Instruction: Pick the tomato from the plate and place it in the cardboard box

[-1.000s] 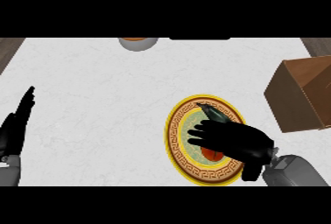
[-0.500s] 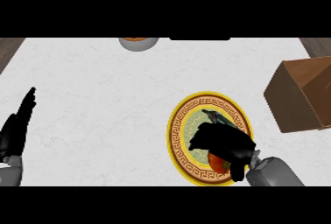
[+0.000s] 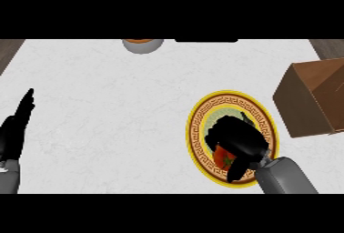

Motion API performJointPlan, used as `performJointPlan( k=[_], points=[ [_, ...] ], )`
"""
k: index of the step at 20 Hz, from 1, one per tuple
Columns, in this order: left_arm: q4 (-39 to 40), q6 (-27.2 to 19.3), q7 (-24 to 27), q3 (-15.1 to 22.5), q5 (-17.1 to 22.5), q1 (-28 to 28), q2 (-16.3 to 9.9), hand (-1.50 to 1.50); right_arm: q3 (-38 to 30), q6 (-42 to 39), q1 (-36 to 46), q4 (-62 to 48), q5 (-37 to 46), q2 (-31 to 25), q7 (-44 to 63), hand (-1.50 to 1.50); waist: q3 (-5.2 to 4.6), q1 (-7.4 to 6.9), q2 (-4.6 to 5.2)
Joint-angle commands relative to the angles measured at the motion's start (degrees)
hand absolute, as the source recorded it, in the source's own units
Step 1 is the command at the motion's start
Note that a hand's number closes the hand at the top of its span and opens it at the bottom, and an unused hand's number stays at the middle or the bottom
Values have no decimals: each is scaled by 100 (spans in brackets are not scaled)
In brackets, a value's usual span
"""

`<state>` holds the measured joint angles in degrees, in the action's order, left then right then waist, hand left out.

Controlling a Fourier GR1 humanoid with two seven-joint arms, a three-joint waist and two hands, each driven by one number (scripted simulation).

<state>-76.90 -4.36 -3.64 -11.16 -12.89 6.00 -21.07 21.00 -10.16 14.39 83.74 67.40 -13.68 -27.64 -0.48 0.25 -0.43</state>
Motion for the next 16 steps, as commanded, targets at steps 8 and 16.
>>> performJointPlan(
  k=[8,16],
  points=[
    [-20,-194,-15,-404,103,-527,-80,0,-4188,696,-1522,-462,-959,-1469,2168,150,52,851,-61],
    [-321,-131,-131,-54,-76,-444,71,0,-6225,756,-2368,664,-2432,-2316,1371,150,43,253,-14]
  ],
)
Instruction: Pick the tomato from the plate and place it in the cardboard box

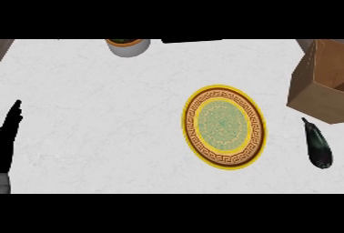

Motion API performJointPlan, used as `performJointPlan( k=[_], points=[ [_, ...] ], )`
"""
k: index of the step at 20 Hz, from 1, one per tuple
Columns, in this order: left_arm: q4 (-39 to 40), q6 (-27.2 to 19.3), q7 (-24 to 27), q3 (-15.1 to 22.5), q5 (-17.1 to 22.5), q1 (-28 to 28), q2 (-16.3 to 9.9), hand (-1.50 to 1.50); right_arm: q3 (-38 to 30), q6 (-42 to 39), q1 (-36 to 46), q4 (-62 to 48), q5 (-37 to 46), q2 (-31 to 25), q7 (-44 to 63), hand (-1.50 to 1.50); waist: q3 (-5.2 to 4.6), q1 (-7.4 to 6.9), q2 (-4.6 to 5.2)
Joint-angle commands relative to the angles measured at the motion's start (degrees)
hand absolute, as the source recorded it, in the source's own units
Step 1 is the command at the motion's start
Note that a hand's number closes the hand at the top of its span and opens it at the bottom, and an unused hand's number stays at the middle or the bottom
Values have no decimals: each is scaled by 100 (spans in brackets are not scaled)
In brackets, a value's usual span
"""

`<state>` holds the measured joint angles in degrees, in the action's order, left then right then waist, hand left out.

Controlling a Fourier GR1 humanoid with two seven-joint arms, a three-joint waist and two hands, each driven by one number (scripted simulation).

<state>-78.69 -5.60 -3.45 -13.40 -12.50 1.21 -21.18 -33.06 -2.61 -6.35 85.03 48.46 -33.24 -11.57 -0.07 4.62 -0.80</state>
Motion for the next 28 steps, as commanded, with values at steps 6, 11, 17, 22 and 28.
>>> performJointPlan(
  k=[6,11,17,22,28],
  points=[
    [-482,76,-365,310,-223,84,150,0,-1219,-789,-632,1598,-1226,-82,-237,150,5,-396,60],
    [219,109,71,244,-211,446,153,0,-976,-1357,459,1198,-1821,-288,341,150,4,-465,84],
    [-13,95,-96,256,-308,518,108,0,-213,-1648,1966,1168,-1826,-400,2050,150,4,-570,92],
    [-47,237,-264,265,-262,612,126,0,132,-1285,2844,141,-1773,-204,2349,150,8,-562,97],
    [193,232,-28,212,-248,726,156,0,709,-838,4194,-1668,-1389,-276,2292,150,9,-640,118]
  ],
)
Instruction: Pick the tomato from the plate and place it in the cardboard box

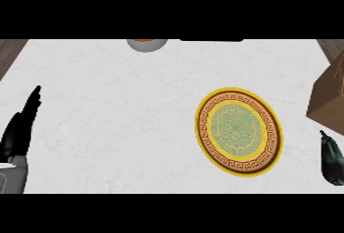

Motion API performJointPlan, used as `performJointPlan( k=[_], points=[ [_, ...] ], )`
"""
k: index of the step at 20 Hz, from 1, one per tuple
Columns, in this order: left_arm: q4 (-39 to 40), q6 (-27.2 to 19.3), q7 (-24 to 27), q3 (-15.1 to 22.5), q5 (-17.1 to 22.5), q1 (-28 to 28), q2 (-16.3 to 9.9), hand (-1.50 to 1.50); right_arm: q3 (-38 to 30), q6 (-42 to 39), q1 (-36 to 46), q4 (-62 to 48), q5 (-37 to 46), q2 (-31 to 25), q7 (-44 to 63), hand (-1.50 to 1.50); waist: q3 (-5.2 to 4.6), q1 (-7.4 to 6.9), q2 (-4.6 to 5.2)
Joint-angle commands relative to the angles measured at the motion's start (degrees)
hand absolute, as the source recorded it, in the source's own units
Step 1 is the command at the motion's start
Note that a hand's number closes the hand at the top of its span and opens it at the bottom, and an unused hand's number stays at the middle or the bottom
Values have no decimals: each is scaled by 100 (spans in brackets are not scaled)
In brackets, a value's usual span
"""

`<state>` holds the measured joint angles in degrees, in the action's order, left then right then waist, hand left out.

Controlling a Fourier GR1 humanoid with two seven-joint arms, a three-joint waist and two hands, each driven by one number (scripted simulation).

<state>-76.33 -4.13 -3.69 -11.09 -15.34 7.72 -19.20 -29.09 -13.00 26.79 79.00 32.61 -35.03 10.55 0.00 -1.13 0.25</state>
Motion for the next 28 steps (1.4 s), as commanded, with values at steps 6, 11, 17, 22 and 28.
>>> performJointPlan(
  k=[6,11,17,22,28],
  points=[
    [-335,-40,-80,75,-62,-228,189,0,480,993,1347,-2876,545,18,-718,150,6,-45,14],
    [-107,115,-236,7,-54,130,25,0,452,1892,1801,-3982,855,350,-489,150,8,-61,43],
    [-148,48,28,7,-98,-134,102,0,100,1823,2245,-5235,491,134,-974,-150,11,-87,43],
    [-352,230,-253,-54,31,23,14,0,29,2458,2445,-5553,413,276,-1622,-150,15,-119,44],
    [248,-7,208,-26,-82,-7,265,0,-505,2812,2389,-5296,-215,145,-2389,-150,6,27,21]
  ],
)
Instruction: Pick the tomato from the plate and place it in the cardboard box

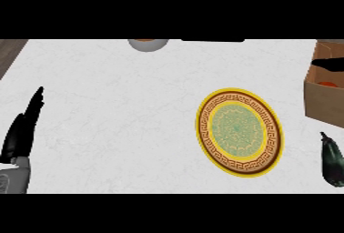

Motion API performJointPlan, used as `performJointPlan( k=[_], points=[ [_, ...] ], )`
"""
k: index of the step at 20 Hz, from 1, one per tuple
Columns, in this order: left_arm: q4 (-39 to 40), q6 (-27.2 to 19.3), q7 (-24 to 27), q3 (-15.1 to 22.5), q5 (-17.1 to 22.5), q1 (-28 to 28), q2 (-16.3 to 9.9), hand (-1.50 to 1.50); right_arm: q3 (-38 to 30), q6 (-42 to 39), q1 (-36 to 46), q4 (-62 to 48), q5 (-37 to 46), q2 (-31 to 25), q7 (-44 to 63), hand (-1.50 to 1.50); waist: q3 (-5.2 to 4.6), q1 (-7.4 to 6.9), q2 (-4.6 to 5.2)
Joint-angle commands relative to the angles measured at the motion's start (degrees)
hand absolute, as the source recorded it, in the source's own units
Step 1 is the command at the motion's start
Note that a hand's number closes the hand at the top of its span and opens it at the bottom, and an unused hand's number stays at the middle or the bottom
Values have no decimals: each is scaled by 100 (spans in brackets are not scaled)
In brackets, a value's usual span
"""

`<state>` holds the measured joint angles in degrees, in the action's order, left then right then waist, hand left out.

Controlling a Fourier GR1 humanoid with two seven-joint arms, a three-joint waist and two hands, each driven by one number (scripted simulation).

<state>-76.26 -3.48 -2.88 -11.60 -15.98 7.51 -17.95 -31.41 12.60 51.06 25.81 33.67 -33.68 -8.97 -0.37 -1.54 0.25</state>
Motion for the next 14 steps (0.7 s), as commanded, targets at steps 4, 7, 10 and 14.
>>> performJointPlan(
  k=[4,7,10,14],
  points=[
    [-74,46,-85,-101,24,-89,-84,0,-876,-199,-211,117,-1002,-503,-635,-150,44,119,-10],
    [-243,305,-194,-252,239,-33,-267,0,-982,-157,-312,216,-1273,-397,-713,-150,41,116,-25],
    [-206,231,3,-259,179,-348,-202,0,-1256,-802,-848,309,-1658,-875,-1080,-150,42,151,-35],
    [-77,145,121,-261,85,-312,-191,0,-1548,-1213,-1524,309,-1954,-1410,-1063,-150,40,186,-32]
  ],
)
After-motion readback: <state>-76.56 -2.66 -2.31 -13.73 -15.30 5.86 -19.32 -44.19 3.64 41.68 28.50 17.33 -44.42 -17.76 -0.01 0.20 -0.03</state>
